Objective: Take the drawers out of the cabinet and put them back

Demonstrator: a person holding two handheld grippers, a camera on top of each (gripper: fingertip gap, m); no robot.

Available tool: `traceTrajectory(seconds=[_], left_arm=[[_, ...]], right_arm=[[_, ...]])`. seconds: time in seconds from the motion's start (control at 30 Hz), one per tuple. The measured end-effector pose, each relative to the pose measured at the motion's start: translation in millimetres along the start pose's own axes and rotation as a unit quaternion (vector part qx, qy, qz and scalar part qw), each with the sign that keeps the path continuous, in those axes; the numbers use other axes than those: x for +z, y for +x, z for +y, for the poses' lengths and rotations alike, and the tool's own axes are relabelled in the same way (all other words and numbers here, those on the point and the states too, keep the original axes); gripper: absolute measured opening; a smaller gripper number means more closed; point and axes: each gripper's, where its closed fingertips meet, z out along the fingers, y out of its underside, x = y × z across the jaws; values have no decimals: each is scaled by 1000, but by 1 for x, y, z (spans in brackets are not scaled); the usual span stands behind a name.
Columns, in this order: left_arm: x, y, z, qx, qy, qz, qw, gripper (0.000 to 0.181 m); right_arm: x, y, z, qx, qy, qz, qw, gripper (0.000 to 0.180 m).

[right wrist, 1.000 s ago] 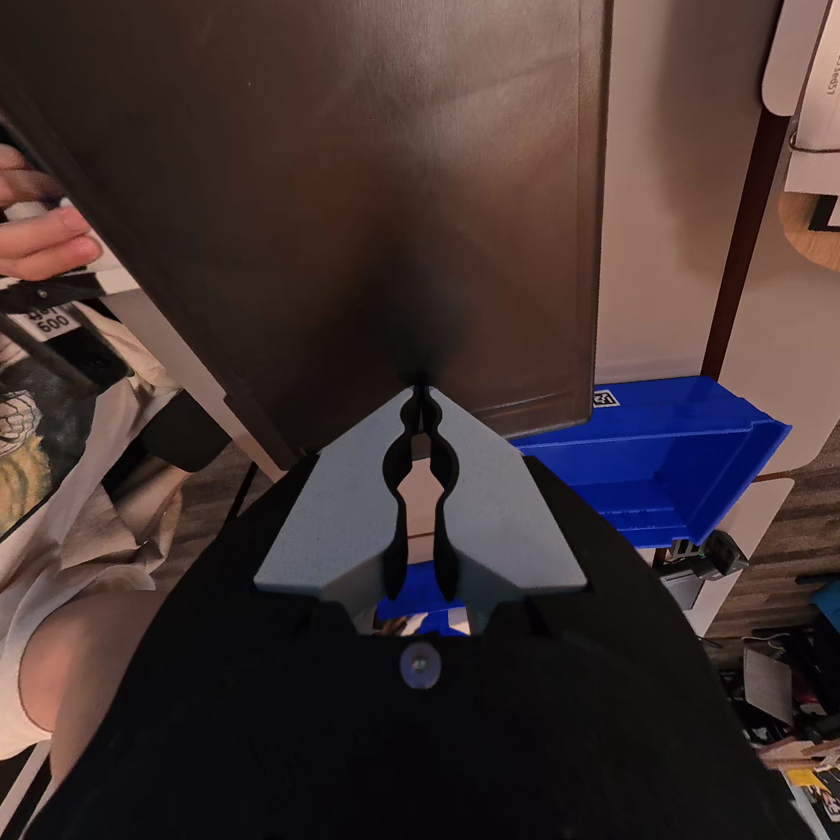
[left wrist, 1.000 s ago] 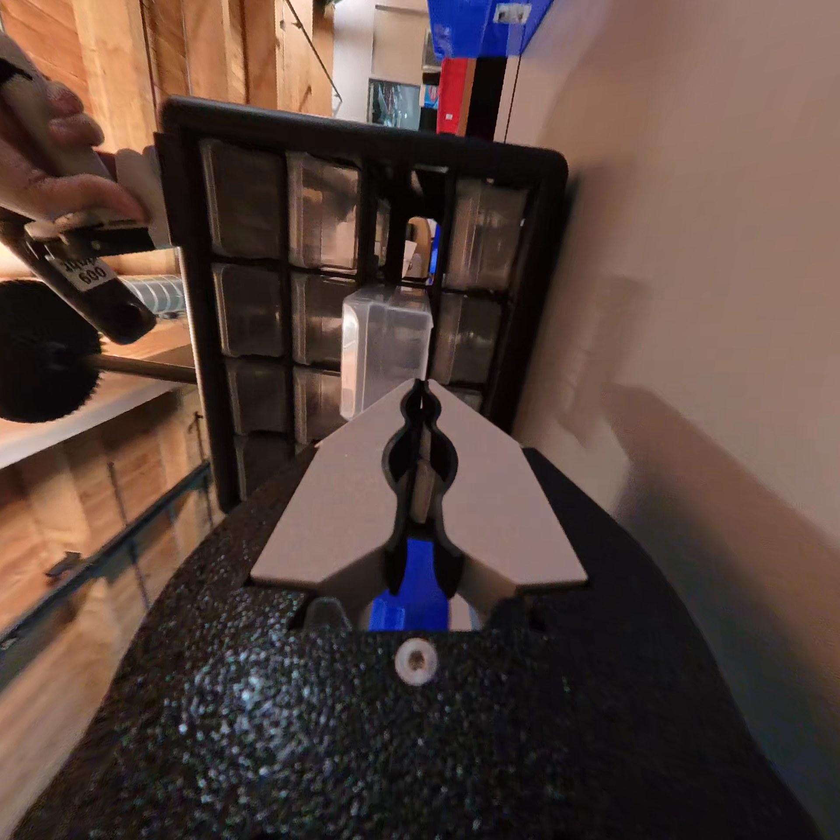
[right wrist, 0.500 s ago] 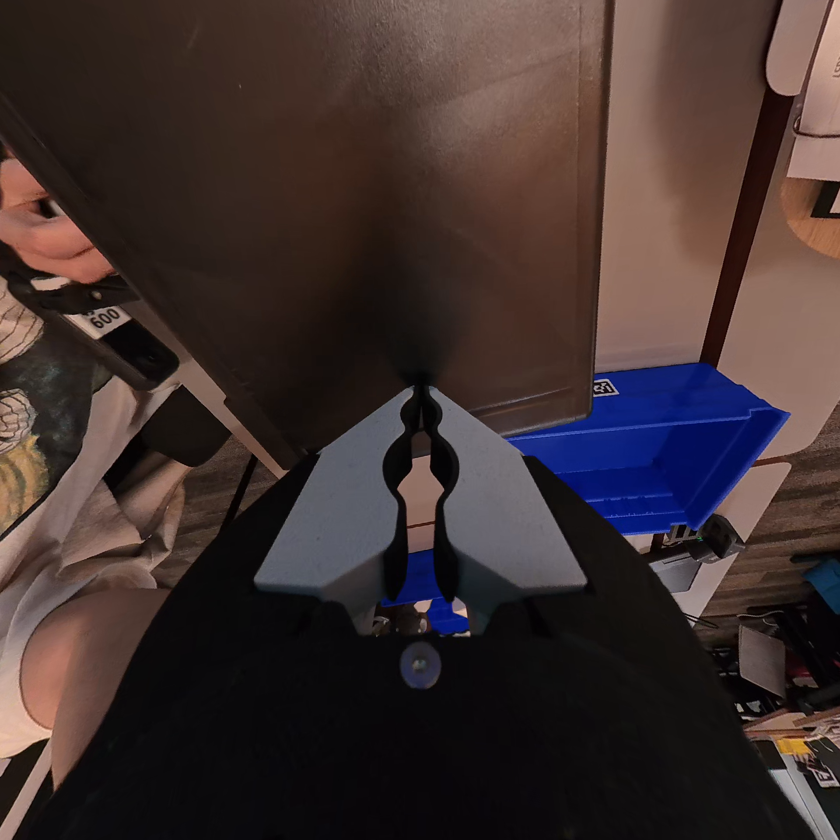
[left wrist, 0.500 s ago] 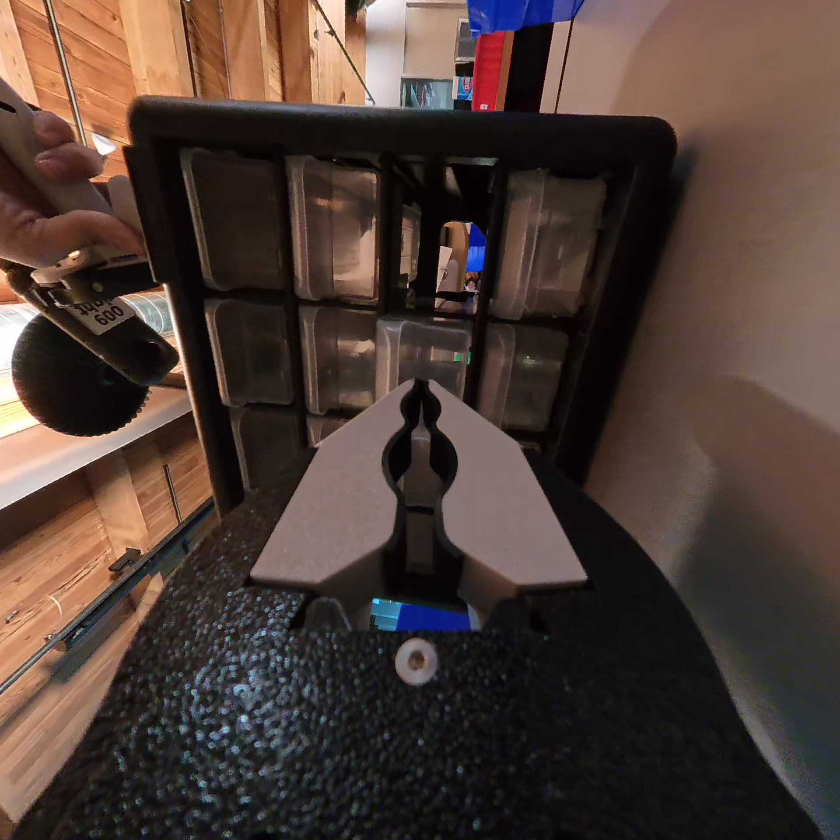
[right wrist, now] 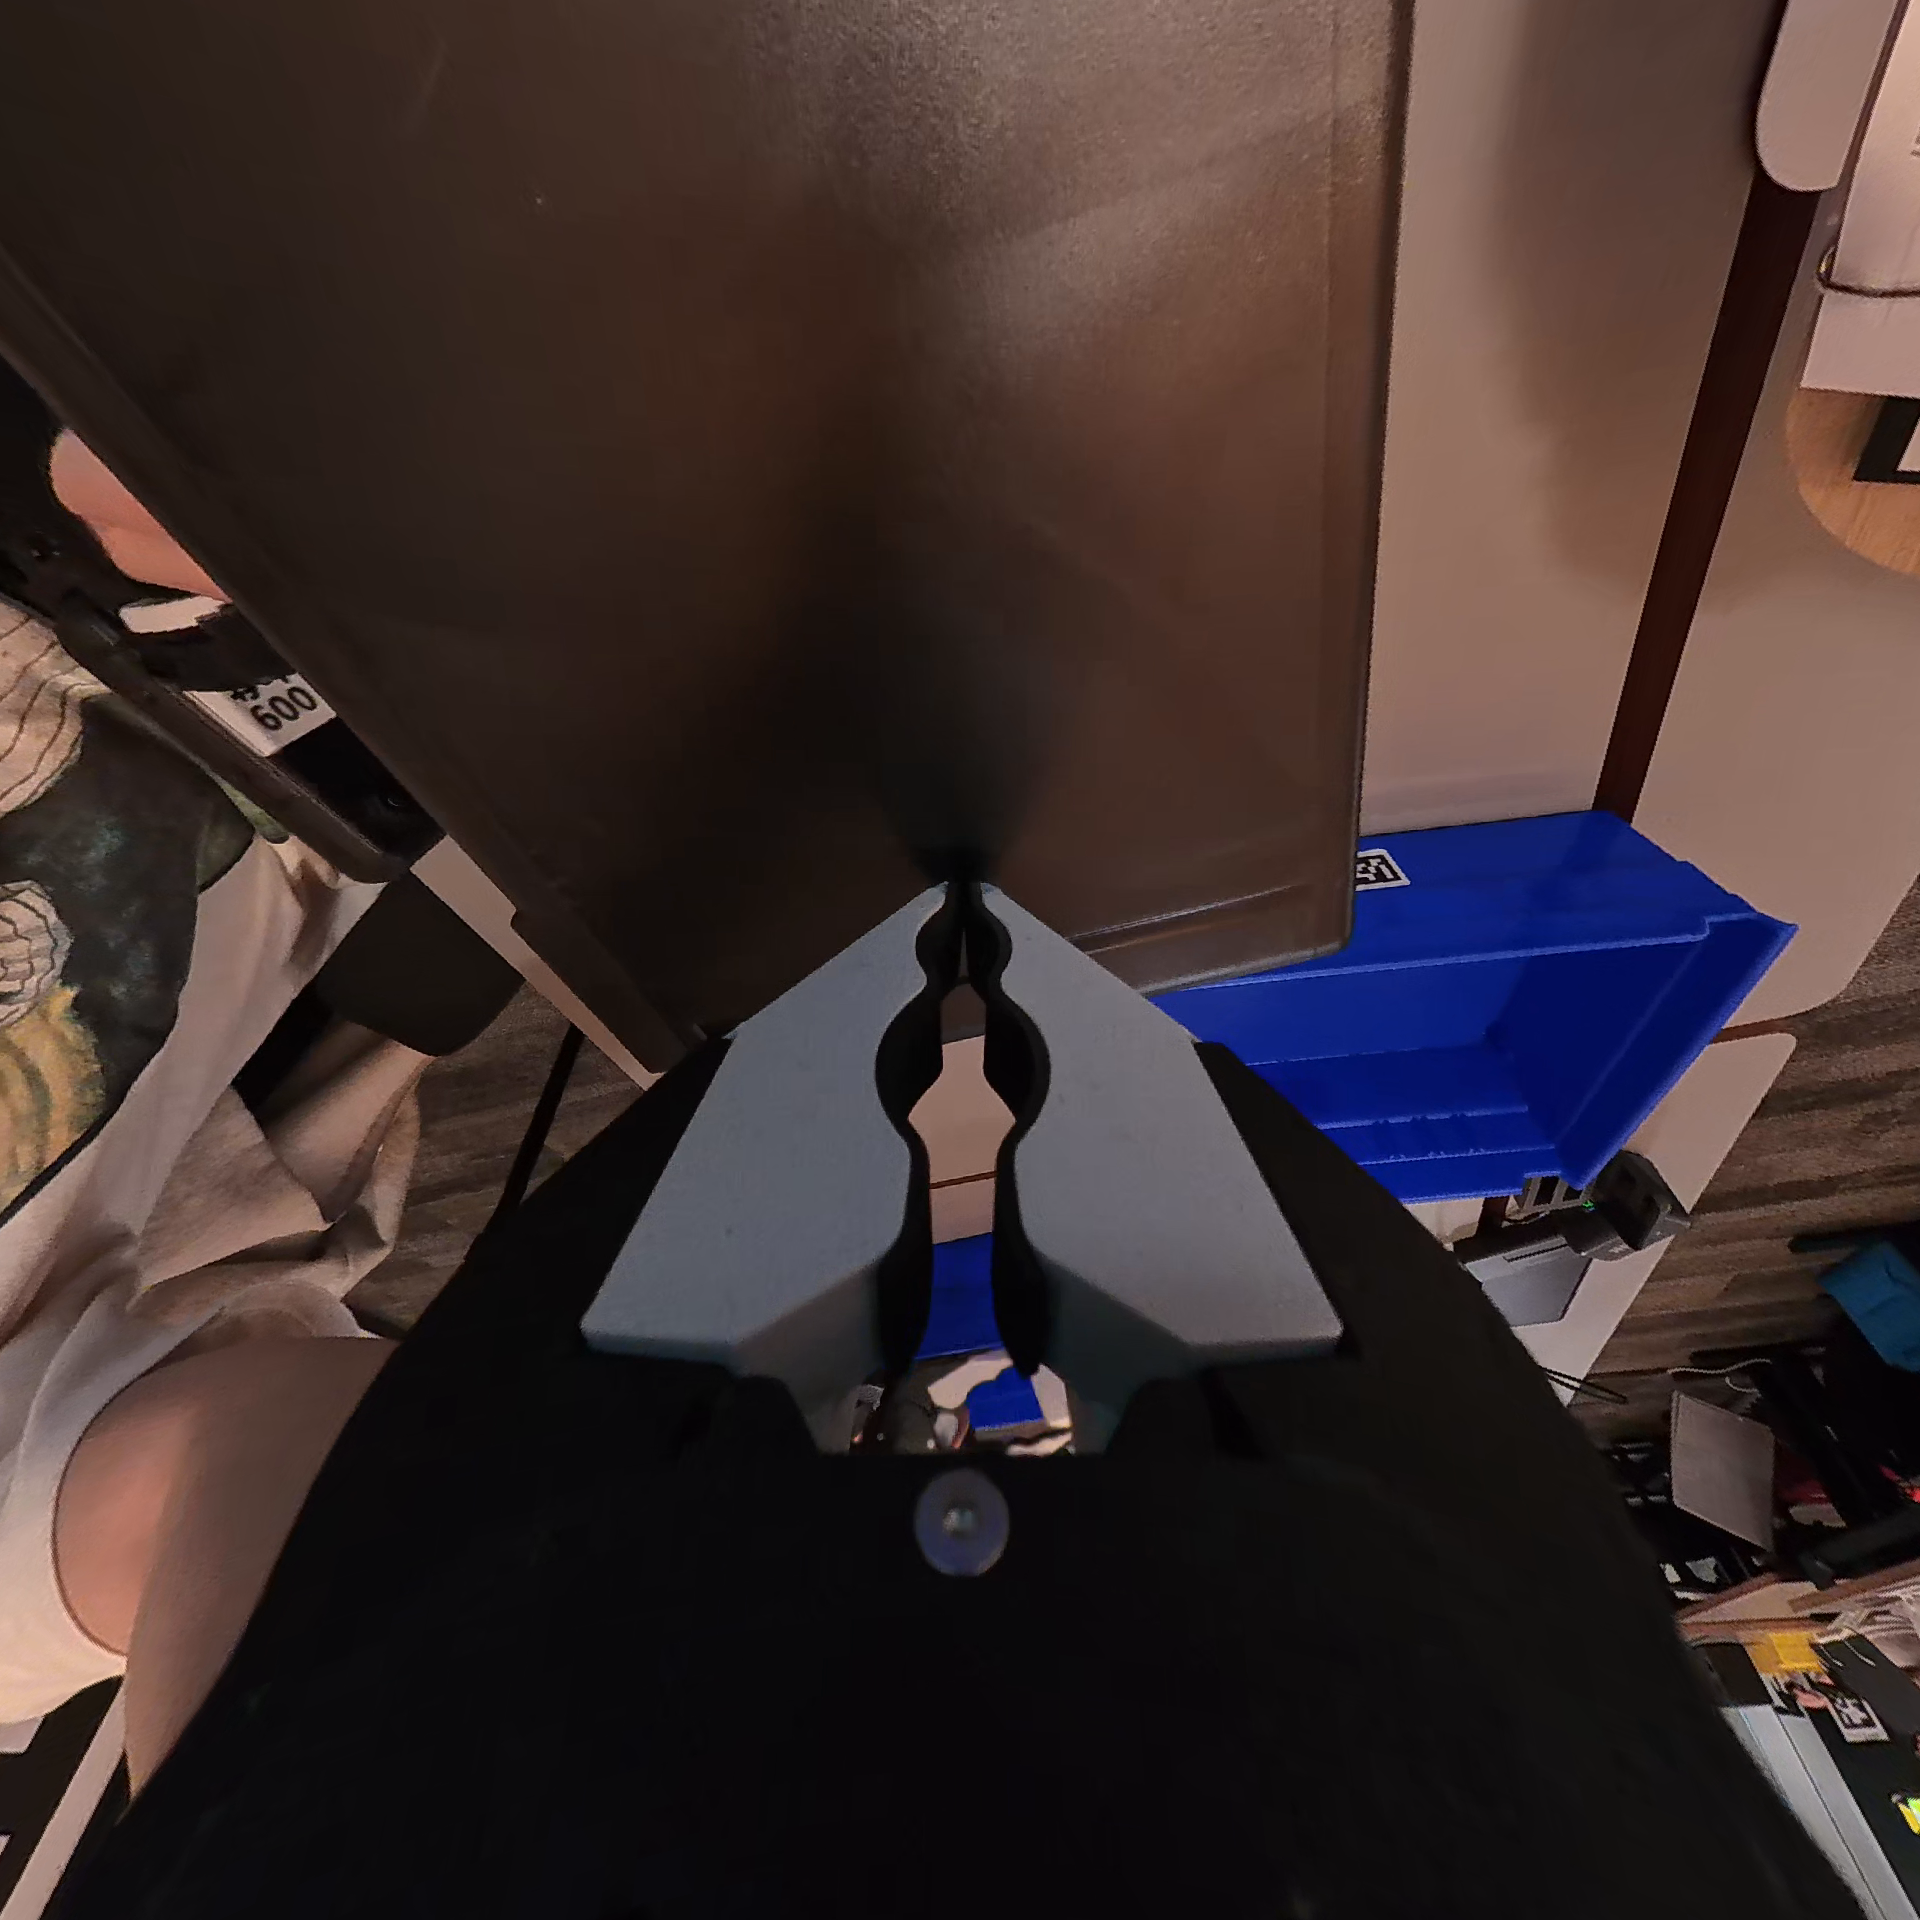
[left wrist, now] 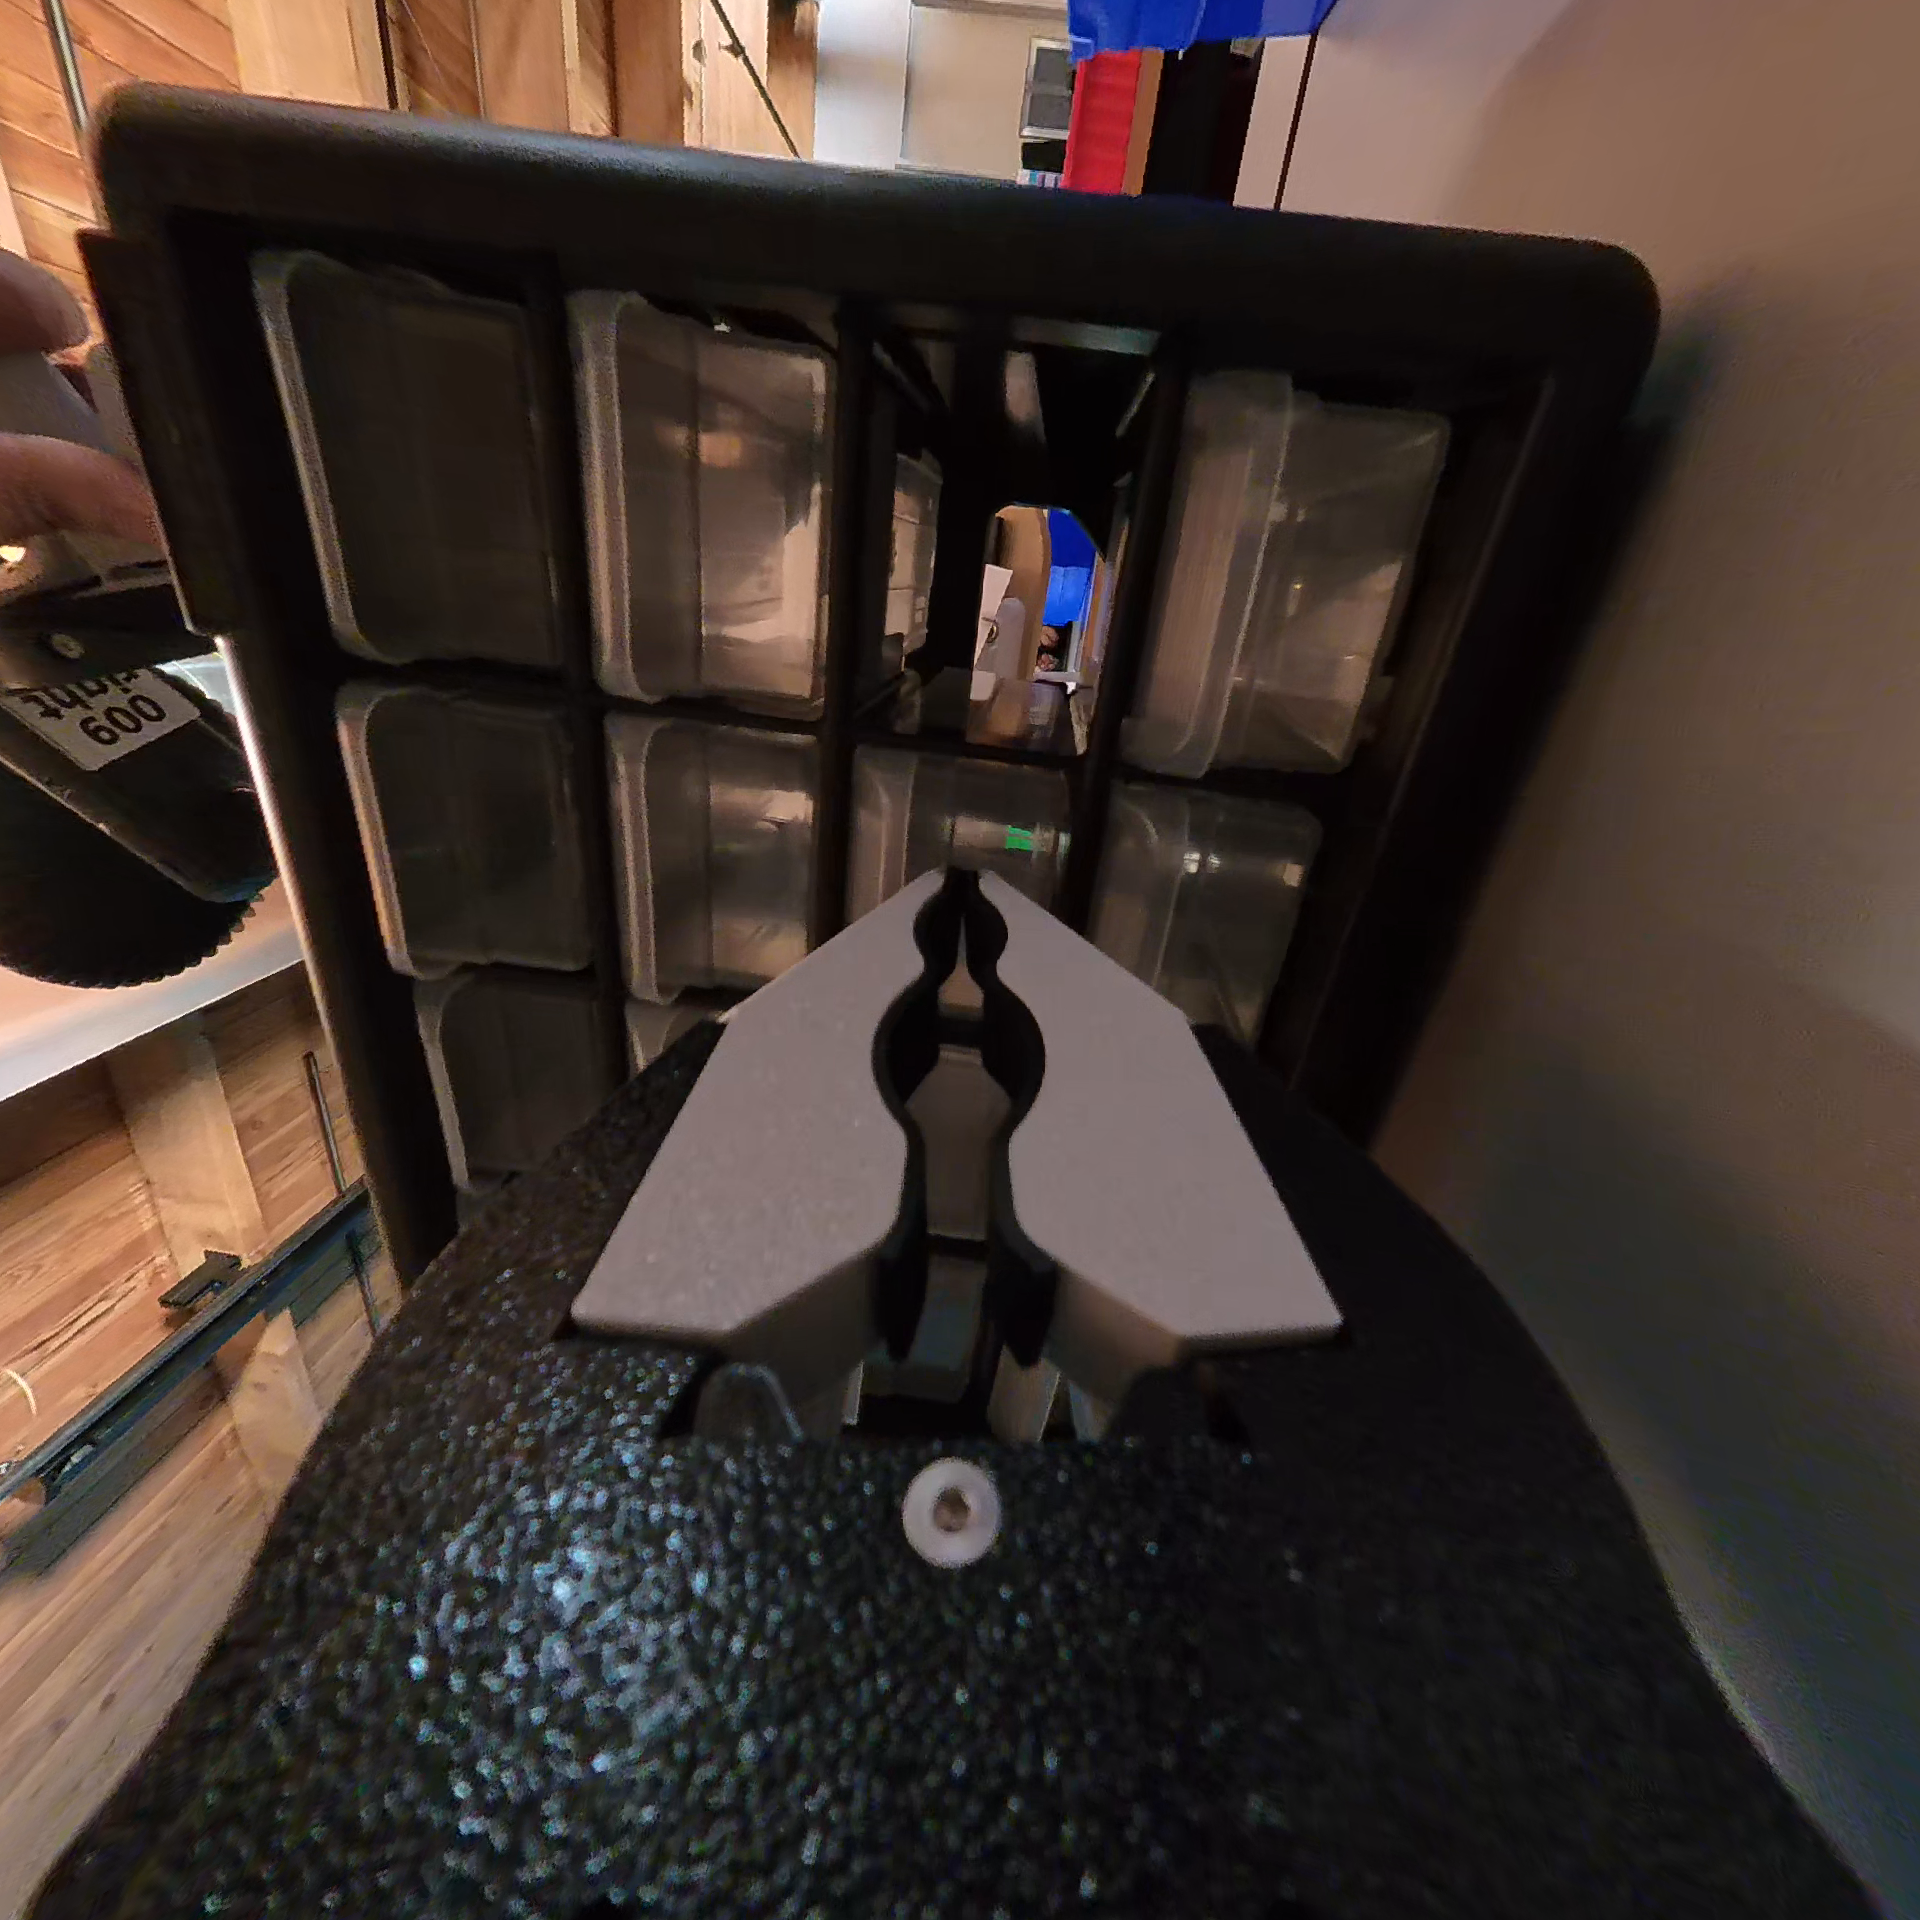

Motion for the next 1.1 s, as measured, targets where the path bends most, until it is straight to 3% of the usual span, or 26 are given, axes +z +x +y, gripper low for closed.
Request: traceTrajectory(seconds=[0.27, 0.5, 0.8, 1.0, 1.1], left_arm=[[-21, -7, 1, -34, 33, 11, 999, 0], [-62, -39, 36, -208, 67, 79, 973, 0], [-70, -135, 166, -395, 40, 135, 908, 0], [-11, -129, 285, -296, -76, 260, 916, 4], [25, -103, 343, -237, -135, 343, 899, 14]], right_arm=[[0, 0, 0, 0, 0, 3, 1000, 0], [0, 0, 0, -1, 5, 5, 1000, 0], [0, 0, 0, -5, -3, 10, 1000, 0], [0, 0, 0, -1, 4, -10, 1000, 0], [0, 0, 0, -3, 8, -9, 1000, 0]])
